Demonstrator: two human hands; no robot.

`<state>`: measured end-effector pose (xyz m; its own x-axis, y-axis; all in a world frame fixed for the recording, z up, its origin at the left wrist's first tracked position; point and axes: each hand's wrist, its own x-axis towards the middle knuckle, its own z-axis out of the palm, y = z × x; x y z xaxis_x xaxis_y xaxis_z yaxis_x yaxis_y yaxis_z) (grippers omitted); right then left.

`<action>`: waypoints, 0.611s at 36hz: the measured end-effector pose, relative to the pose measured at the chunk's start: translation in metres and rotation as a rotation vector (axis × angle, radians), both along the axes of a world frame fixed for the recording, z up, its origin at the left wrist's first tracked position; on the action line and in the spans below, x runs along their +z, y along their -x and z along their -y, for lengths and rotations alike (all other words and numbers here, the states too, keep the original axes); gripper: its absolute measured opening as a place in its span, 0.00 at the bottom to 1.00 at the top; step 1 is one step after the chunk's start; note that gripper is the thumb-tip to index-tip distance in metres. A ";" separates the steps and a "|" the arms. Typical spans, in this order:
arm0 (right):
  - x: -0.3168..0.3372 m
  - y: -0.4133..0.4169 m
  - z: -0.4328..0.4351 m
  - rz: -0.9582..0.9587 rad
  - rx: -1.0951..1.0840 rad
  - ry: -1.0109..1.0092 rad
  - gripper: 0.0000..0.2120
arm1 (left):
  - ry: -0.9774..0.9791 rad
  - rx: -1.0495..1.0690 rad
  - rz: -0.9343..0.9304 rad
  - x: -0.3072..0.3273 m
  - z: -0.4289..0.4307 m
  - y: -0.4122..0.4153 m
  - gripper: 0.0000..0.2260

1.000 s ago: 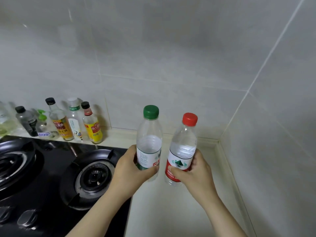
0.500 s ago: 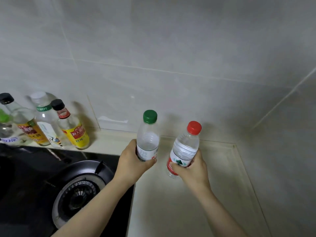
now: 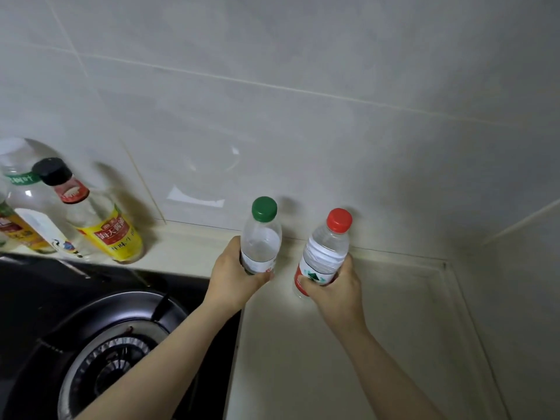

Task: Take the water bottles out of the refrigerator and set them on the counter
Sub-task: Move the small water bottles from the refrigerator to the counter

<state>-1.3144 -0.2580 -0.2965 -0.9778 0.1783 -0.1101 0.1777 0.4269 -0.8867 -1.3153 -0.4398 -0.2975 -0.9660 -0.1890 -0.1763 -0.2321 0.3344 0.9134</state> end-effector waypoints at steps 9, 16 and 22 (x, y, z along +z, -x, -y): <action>-0.016 0.018 0.015 -0.006 0.023 -0.016 0.25 | -0.022 -0.004 -0.015 -0.013 0.000 0.009 0.22; -0.025 0.024 0.016 -0.034 0.009 0.004 0.25 | -0.043 -0.005 -0.005 -0.025 -0.004 0.014 0.22; -0.032 0.025 0.009 -0.047 0.035 0.040 0.29 | -0.047 -0.004 -0.007 -0.029 -0.006 0.017 0.23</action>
